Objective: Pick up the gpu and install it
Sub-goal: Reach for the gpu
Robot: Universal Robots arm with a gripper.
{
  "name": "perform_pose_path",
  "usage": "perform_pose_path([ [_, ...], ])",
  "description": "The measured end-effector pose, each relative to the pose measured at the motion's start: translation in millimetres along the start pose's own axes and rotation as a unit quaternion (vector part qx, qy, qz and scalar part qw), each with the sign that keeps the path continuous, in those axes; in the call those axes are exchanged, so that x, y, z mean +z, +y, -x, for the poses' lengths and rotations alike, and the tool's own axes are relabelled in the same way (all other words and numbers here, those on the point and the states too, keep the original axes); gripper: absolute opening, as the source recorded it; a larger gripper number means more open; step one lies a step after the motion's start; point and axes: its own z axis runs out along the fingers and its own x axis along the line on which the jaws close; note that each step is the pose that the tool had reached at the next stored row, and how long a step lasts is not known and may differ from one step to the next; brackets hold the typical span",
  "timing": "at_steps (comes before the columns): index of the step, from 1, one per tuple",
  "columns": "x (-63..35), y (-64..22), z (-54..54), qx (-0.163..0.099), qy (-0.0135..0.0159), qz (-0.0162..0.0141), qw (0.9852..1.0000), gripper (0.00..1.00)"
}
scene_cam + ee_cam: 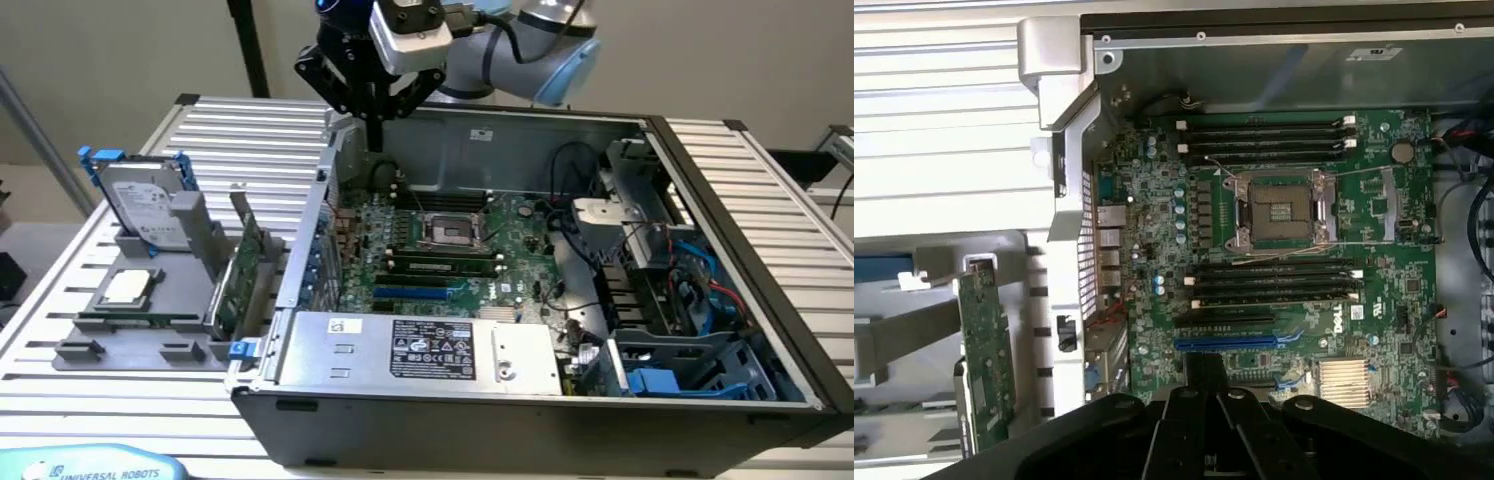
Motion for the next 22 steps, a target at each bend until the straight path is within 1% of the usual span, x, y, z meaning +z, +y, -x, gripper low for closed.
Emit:
perform_pose_path([
  [15, -2.6, -28.0, -66.1, 0.000, -0.0016, 0.0001, 1.0000, 0.11],
  [22, -3.3, -40.7, -97.3, 0.000, -0.0017, 0.0001, 1.0000, 0.11],
])
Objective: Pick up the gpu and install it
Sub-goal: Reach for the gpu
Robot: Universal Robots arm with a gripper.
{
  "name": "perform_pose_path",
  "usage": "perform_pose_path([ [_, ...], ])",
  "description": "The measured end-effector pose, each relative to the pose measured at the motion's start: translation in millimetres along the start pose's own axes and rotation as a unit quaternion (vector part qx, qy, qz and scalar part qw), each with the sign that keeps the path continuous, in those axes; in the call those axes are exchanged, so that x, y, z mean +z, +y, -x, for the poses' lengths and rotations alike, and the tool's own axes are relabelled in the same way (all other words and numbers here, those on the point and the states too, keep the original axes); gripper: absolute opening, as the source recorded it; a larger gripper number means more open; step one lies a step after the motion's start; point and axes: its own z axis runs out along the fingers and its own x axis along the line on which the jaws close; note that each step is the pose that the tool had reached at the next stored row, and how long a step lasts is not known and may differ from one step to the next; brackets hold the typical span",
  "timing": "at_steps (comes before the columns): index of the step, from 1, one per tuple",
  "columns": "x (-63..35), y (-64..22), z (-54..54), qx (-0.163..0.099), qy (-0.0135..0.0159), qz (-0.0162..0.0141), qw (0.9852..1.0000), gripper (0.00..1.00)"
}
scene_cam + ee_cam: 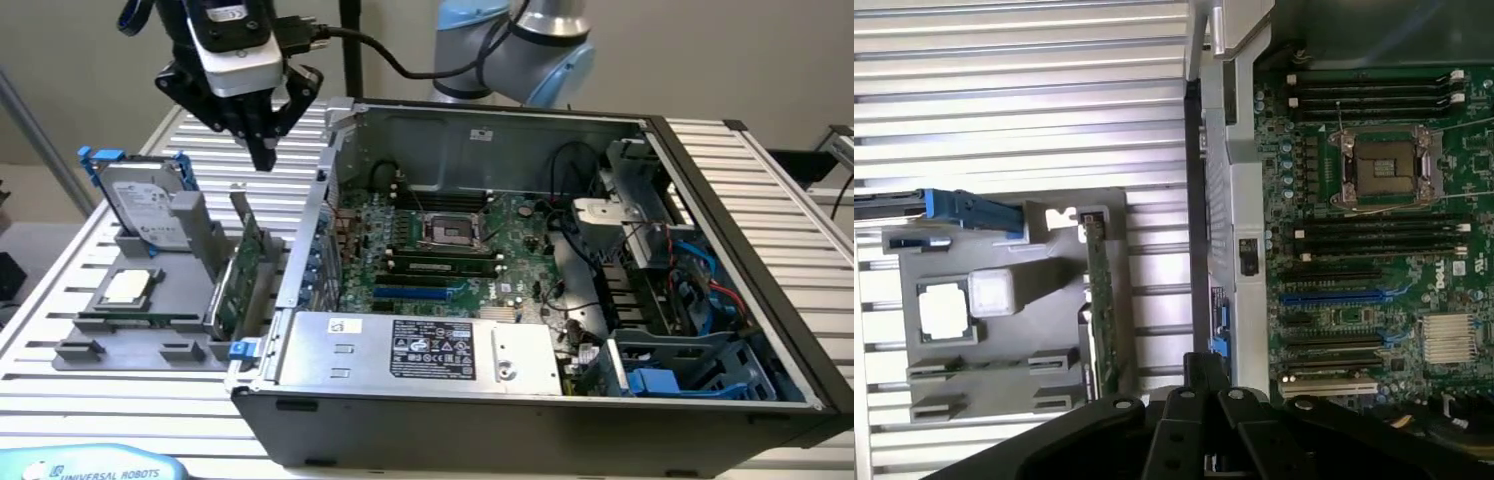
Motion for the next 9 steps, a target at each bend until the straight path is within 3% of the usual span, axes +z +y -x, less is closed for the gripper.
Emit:
perform_pose_path([
  [9, 5.0, -9.8, -40.4, 0.000, 0.0000, 0.0000, 1.0000, 0.11],
])
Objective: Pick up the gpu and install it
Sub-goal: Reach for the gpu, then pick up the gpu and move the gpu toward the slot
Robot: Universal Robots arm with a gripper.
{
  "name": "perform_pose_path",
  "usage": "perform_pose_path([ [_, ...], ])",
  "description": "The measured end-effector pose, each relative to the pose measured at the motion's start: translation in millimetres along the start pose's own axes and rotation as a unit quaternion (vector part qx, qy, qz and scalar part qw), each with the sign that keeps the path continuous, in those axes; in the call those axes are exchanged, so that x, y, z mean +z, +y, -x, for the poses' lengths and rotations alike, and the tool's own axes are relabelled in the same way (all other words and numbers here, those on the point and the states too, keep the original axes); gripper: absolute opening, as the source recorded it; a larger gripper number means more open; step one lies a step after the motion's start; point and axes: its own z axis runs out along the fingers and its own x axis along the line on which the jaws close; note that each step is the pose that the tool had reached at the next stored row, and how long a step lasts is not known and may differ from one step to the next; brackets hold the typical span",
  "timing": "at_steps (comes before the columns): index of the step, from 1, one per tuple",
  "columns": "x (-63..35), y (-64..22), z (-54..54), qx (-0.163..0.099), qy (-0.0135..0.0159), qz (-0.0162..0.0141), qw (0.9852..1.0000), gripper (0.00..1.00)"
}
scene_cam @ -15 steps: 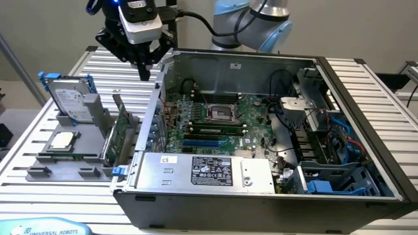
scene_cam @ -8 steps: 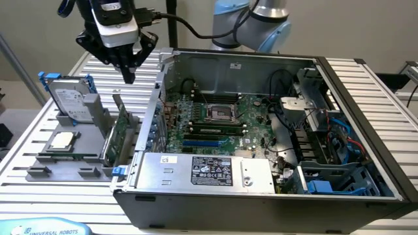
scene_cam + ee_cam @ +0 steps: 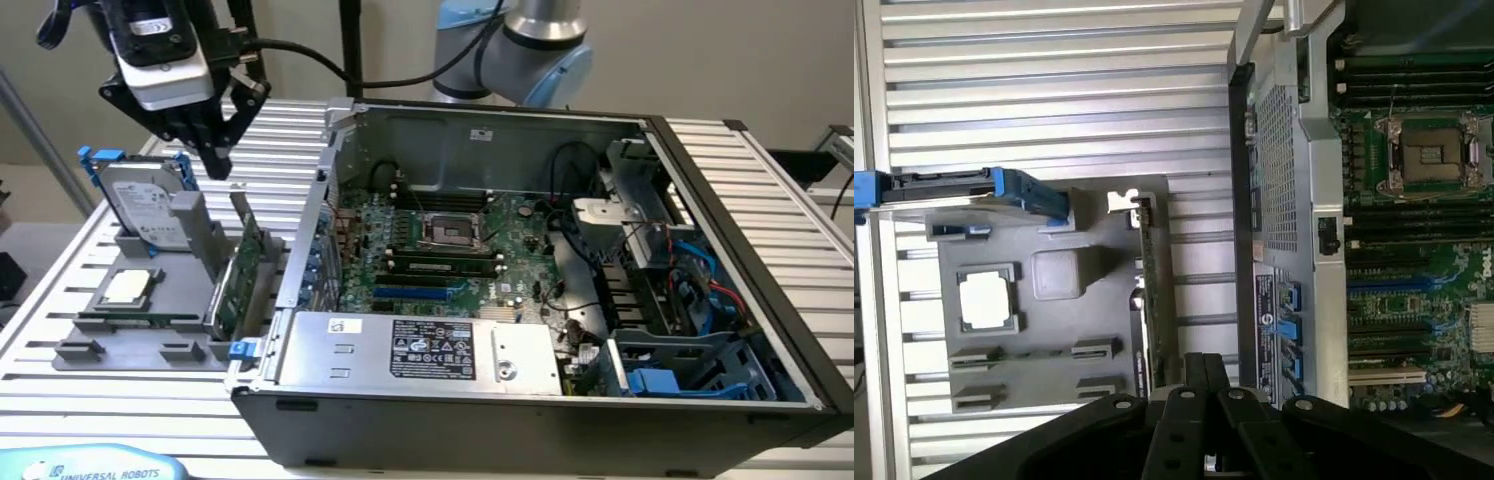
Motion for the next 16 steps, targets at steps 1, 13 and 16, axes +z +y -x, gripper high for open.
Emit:
perform_pose_path([
  [1, 0.9, -0.7, -4.5, 0.000, 0.0000, 0.0000, 1.0000, 0.11],
  [13, 4.9, -3.1, -26.0, 0.000, 0.0000, 0.0000, 1.0000, 0.11],
  [16, 4.9, -3.1, -26.0, 0.000, 0.0000, 0.0000, 1.0000, 0.11],
])
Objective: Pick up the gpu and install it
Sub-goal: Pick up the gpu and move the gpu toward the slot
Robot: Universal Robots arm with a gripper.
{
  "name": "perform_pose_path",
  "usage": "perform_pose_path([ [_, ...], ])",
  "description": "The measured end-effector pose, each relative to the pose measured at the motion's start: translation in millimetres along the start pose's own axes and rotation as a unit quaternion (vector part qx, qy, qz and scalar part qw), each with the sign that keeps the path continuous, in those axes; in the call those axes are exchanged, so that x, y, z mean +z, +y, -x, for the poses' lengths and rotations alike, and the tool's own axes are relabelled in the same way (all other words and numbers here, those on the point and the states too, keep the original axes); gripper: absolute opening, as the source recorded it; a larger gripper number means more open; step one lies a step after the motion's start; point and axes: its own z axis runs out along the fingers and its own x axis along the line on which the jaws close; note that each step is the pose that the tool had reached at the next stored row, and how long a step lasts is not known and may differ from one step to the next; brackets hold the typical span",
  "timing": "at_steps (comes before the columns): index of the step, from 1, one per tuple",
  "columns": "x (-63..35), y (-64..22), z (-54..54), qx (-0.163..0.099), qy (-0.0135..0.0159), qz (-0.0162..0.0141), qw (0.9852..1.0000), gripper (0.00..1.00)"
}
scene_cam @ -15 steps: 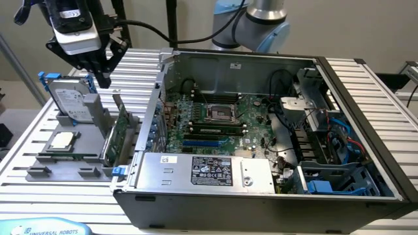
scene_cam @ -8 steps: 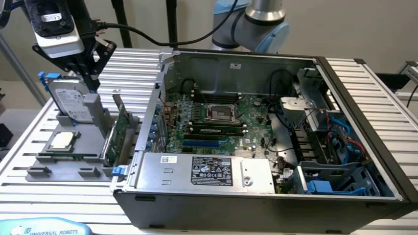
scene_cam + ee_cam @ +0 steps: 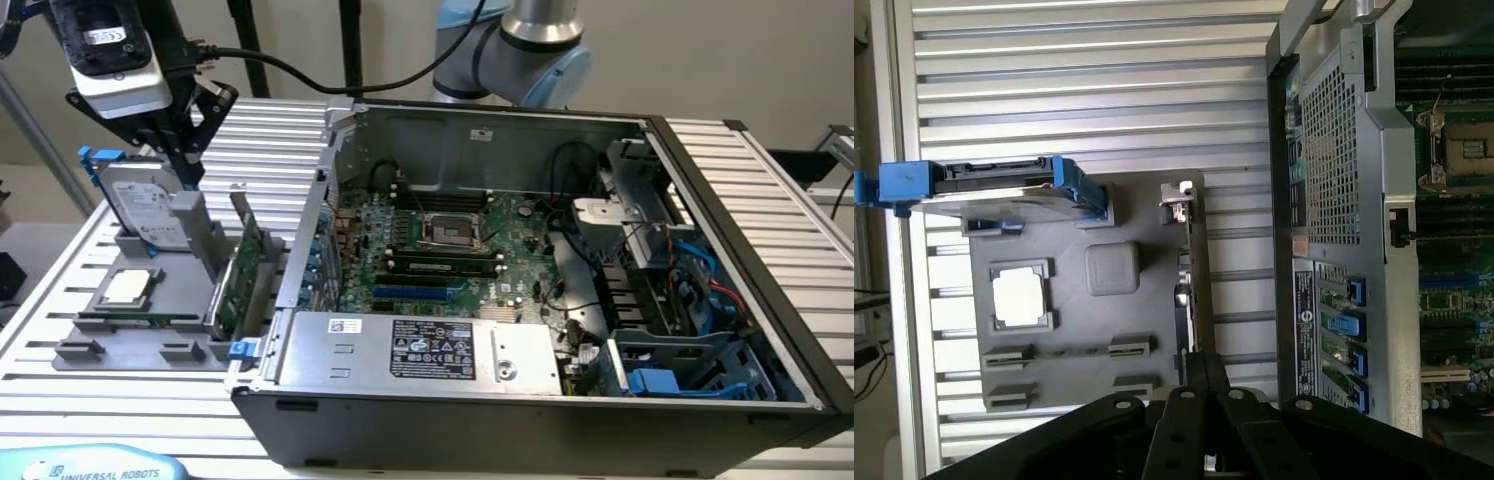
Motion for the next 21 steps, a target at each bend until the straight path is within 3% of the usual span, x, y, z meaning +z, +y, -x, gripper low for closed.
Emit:
perform_pose_path([
  [6, 0.0, 0.0, 0.0, 0.000, 0.0000, 0.0000, 1.0000, 0.12],
  [8, 0.0, 0.0, 0.0, 0.000, 0.0000, 0.0000, 1.0000, 0.18],
  [11, 0.0, 0.0, 0.0, 0.000, 0.0000, 0.0000, 1.0000, 0.36],
  [12, 0.0, 0.0, 0.0, 0.000, 0.0000, 0.0000, 1.0000, 0.36],
  [14, 0.0, 0.0, 0.0, 0.000, 0.0000, 0.0000, 1.0000, 0.47],
  [16, 0.0, 0.0, 0.0, 0.000, 0.0000, 0.0000, 1.0000, 0.47],
  [17, 0.0, 0.0, 0.0, 0.000, 0.0000, 0.0000, 1.0000, 0.54],
  [21, 1.1, -0.1, -0.4, 0.000, 0.0000, 0.0000, 1.0000, 0.54],
])
